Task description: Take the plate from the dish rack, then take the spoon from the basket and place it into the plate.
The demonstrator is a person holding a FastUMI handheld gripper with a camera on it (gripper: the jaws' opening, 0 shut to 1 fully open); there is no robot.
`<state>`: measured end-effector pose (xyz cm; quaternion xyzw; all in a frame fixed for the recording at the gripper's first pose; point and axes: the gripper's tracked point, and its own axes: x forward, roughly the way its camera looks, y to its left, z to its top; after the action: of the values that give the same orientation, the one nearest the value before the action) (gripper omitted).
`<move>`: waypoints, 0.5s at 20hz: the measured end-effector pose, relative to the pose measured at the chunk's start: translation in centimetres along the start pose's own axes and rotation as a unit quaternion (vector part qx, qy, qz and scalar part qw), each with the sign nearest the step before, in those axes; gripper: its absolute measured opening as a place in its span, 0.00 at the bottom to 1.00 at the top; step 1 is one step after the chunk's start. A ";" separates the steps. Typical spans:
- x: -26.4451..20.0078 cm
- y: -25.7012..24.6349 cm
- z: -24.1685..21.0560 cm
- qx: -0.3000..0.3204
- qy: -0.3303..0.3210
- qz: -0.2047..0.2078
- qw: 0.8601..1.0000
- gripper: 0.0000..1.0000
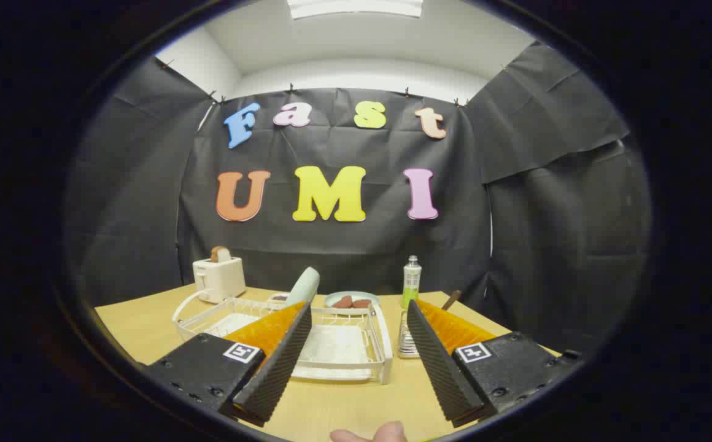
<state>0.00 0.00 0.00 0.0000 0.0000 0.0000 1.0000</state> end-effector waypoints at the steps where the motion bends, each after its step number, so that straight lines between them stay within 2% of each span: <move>1: 0.1 -0.1 0.0 0.002 0.002 -0.002 1.000 1.00; 10: 0.5 -0.2 0.3 -0.002 0.000 -0.012 1.000 1.00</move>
<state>0.52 -0.20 0.31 -0.0016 -0.0003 -0.0119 0.9999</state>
